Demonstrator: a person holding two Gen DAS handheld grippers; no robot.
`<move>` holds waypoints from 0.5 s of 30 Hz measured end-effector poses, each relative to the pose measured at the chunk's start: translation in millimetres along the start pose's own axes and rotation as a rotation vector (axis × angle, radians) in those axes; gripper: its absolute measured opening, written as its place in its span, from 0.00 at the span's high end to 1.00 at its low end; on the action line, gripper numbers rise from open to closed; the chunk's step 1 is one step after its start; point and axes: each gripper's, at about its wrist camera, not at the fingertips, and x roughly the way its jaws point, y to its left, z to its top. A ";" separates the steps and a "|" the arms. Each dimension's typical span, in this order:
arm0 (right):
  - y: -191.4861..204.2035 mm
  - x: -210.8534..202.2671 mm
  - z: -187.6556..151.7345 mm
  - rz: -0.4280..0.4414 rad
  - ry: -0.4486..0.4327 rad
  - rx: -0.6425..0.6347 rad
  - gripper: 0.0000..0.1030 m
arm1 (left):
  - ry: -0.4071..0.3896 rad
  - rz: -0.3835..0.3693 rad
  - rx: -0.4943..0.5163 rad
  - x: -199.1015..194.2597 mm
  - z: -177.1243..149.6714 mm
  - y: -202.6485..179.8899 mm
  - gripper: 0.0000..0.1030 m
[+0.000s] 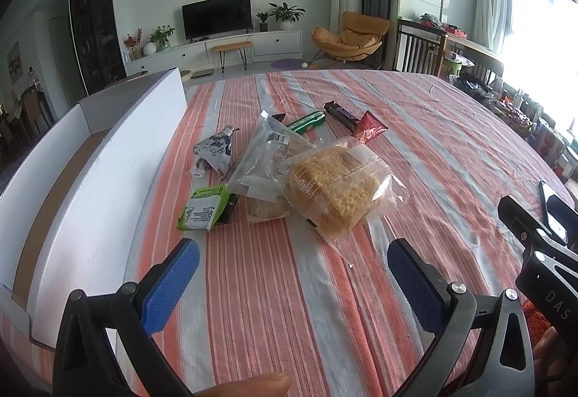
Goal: Organize snacks
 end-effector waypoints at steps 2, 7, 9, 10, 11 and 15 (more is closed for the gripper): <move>0.0 0.1 0.0 0.000 0.000 0.000 0.14 | 0.001 0.001 0.000 0.8 0.1 0.0 0.00; 0.1 0.2 -0.1 0.000 0.000 0.001 0.14 | 0.005 0.001 -0.001 1.8 -0.6 0.5 0.00; 0.2 0.2 -0.1 0.001 0.000 0.001 0.14 | 0.004 0.001 -0.001 1.8 -0.6 0.5 0.00; 0.2 0.3 -0.1 0.001 0.001 0.000 0.14 | 0.004 0.002 -0.001 1.8 -0.6 0.5 0.00; -0.1 0.2 -0.2 0.001 0.000 0.000 0.14 | 0.004 0.001 0.000 2.0 -1.0 0.6 0.00; -0.1 0.3 -0.2 0.001 0.000 0.001 0.14 | 0.005 0.002 -0.001 2.0 -0.8 0.6 0.00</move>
